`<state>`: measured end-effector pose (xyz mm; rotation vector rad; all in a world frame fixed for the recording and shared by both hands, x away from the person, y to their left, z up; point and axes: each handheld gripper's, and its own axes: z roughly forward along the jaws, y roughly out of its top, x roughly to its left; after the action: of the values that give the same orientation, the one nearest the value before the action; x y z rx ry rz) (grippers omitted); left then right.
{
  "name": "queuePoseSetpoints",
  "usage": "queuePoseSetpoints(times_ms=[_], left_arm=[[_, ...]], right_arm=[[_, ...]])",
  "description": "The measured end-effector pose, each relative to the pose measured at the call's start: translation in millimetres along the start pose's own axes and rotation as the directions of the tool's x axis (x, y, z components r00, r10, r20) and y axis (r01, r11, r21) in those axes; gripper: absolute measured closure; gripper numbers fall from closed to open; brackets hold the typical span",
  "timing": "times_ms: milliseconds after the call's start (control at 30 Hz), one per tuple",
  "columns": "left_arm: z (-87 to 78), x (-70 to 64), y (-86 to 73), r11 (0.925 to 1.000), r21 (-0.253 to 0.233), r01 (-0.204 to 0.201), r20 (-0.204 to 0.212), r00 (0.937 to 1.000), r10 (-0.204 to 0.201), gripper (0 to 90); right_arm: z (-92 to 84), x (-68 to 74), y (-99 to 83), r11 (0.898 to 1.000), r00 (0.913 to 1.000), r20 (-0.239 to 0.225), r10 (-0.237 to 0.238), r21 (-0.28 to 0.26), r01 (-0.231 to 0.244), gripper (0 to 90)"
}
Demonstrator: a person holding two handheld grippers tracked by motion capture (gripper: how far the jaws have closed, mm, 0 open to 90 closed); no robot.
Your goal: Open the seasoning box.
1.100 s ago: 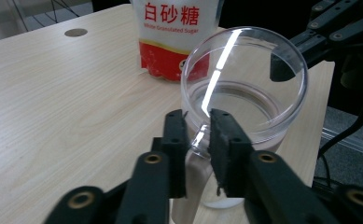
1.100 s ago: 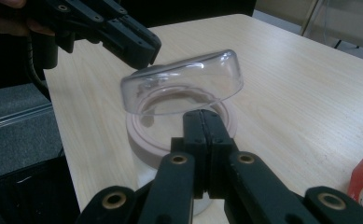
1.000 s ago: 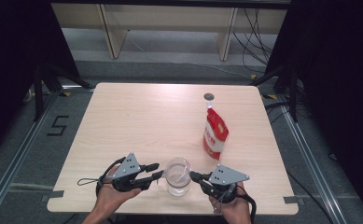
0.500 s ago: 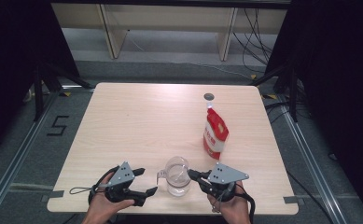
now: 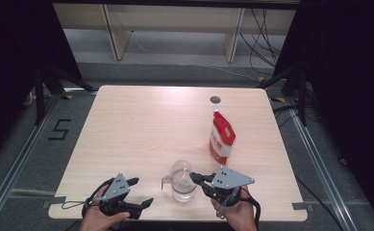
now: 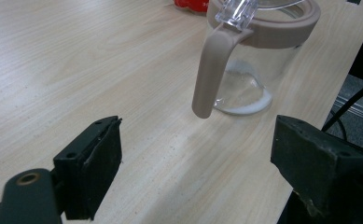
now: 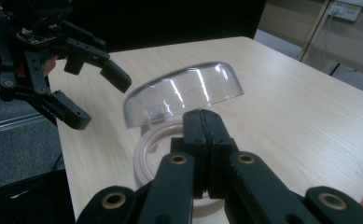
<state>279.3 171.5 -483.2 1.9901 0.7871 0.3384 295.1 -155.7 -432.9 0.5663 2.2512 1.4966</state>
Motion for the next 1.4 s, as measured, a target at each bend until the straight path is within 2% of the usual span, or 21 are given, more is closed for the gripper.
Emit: queuePoseSetpoints(times_ms=[133, 167, 233, 267, 300, 333, 367, 400, 433, 467, 500, 667, 767, 800, 900, 933, 967, 1267, 1333, 1367, 1400], left_arm=[[0.7, -0.7, -5.9, 1.0, -0.001, 0.007, 0.01, 0.9999, -0.007, 16.1], [0.7, 0.0, -7.8, 0.9999, 0.011, -0.006, 0.005, 1.0, 0.006, 16.1], [0.3, -1.1, -9.7, 0.9998, 0.019, 0.003, 0.006, 1.0, -0.003, 16.1], [0.3, 0.3, -10.5, 0.9998, 0.018, -0.013, -0.002, 0.9999, 0.013, 16.1], [-0.2, -0.7, -10.6, 0.9999, 0.01, 0.007, 0.006, 1.0, -0.007, 16.1], [-1.0, -0.1, -10.8, 0.9999, 0.014, 0.008, 0.0, 1.0, -0.008, 16.1], [-0.8, -0.1, -11.0, 0.9999, 0.006, 0.013, -0.002, 0.9999, -0.013, 16.1], [-2.3, 2.4, -11.1, 0.9996, 0.024, -0.014, -0.011, 0.9998, 0.014, 16.1], [-1.4, 0.2, -11.9, 0.9998, 0.002, 0.018, -0.008, 0.9998, -0.018, 16.1], [-1.8, 1.0, -12.3, 0.9999, 0.009, 0.011, -0.005, 0.9999, -0.011, 16.0], [-2.0, 0.8, -12.7, 0.9999, 0.012, 0.012, -0.005, 0.9999, -0.012, 16.0], [0.8, -1.7, -14.4, 0.9998, 0.007, 0.017, -0.004, 0.9999, -0.017, 16.1], [-0.8, -0.7, -12.9, 0.9998, 0.005, 0.018, -0.004, 0.9998, -0.018, 16.1], [-1.8, 1.2, -12.5, 0.9999, 0.012, 0.001, -0.008, 1.0, -0.001, 16.1], [-1.3, 1.0, -13.1, 0.9997, 0.002, 0.023, -0.007, 0.9997, -0.023, 16.1], [-0.7, 1.2, -13.3, 0.9997, 0.0, 0.023, -0.004, 0.9997, -0.023, 16.1], [-1.1, 0.8, -13.1, 0.9998, 0.004, 0.022, -0.01, 0.9997, -0.022, 16.1], [0.6, 1.9, -13.1, 0.9998, 0.019, 0.003, 0.003, 1.0, -0.003, 16.1], [-1.0, 2.3, -12.2, 0.9999, 0.006, 0.015, 0.001, 0.9999, -0.015, 16.1], [-1.3, 4.3, -11.7, 1.0, 0.0, -0.003, 0.004, 1.0, 0.003, 16.1], [-0.1, 4.1, -12.3, 0.9997, -0.022, 0.004, 0.004, 1.0, -0.004, 16.1]], right_arm=[[1.0, 0.0, 0.8, 1.0, 1.0, -0.001, 0.0, 0.0, 0.0, 90.0], [1.7, -1.6, 1.4, 0.999, 0.9992, 0.001, -0.039, -0.002, 0.039, 90.0], [1.8, 0.6, 1.9, 1.0, 0.9999, -0.006, -0.013, 0.002, 0.013, 90.0], [1.5, 0.3, 2.6, 1.0, 0.9998, -0.01, -0.017, 0.007, 0.017, 90.0], [2.4, 0.1, 3.0, 1.0, 0.9996, -0.017, -0.023, 0.001, 0.023, 90.0], [2.4, 2.3, 3.3, 1.0, 1.0, 0.002, 0.005, 0.002, -0.005, 90.0], [3.1, 0.9, 4.1, 1.0, 0.9998, -0.004, -0.017, -0.001, 0.017, 90.0], [3.6, 1.3, 4.7, 1.0, 0.9998, -0.009, -0.015, -0.002, 0.015, 90.0], [4.3, 1.6, 5.1, 1.0, 0.9998, -0.009, -0.018, -0.005, 0.018, 90.0], [4.9, 0.8, 5.9, 0.999, 0.9994, -0.005, -0.035, -0.013, 0.035, 90.0], [5.1, 2.8, 6.1, 1.0, 0.9999, -0.01, -0.01, -0.004, 0.01, 90.0], [9.3, 5.8, 9.6, 1.0, 0.9995, -0.023, -0.019, -0.003, 0.019, 90.0], [11.6, 6.7, 11.9, 0.999, 0.9986, -0.029, -0.044, -0.013, 0.043, 90.0], [12.6, 8.0, 12.3, 0.999, 0.9991, -0.028, -0.032, -0.017, 0.031, 90.0], [13.0, 8.9, 14.2, 0.999, 0.9988, -0.034, -0.034, -0.01, 0.034, 90.0], [14.1, 7.5, 15.1, 0.998, 0.9976, -0.03, -0.062, -0.02, 0.062, 90.0], [14.3, 9.5, 15.1, 0.999, 0.9988, -0.036, -0.034, -0.012, 0.034, 90.0], [20.4, 14.0, 18.0, 0.999, 0.9981, -0.048, -0.039, -0.008, 0.039, 89.5], [22.6, 12.0, 20.0, 0.996, 0.9953, -0.046, -0.085, -0.012, 0.084, 89.0], [22.7, 13.4, 20.5, 0.999, 0.997, -0.058, -0.05, 0.0, 0.051, 89.0], [23.4, 13.7, 21.0, 0.999, 0.9976, -0.052, -0.045, -0.002, 0.045, 89.0]])
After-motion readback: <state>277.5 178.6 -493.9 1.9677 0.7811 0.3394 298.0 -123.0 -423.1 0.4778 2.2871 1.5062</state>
